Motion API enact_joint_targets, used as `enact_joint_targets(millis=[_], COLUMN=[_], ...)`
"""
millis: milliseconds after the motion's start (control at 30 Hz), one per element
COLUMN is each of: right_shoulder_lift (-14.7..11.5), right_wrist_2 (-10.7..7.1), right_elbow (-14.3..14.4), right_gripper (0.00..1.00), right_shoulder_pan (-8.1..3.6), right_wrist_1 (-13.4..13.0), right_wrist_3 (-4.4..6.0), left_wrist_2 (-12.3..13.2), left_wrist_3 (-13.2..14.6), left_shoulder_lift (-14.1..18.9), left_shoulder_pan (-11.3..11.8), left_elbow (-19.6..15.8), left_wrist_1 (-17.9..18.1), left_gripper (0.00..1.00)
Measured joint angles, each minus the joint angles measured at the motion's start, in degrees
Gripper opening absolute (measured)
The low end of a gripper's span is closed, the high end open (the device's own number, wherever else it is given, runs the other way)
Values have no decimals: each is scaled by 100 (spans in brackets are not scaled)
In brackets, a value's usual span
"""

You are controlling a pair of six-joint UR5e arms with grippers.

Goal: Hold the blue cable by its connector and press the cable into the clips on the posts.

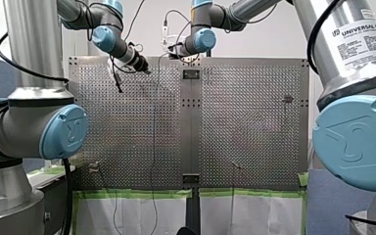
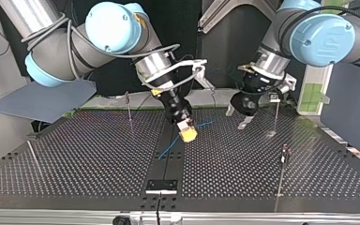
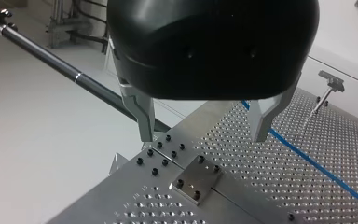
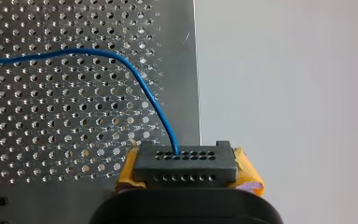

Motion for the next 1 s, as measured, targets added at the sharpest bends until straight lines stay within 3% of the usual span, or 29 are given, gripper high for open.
enact_joint_targets(millis=[400,700,1000], right_shoulder_lift=[4,8,14], right_wrist_2=[10,16,23], right_elbow=[3,5,6], right_gripper=[0,0,0], right_shoulder_pan=[-9,-10,14], right_wrist_1=[14,21,14], right_wrist_3=[-27,-61,-68], left_wrist_2=[504,587,806], left_wrist_3=[-586,-1050,-1524], left_shoulder_lift=[-171,-204,-512], left_shoulder_pan=[-51,-73,-140], left_elbow=[0,1,1], left_wrist_1=[198,256,346], left_gripper=[100,100,100])
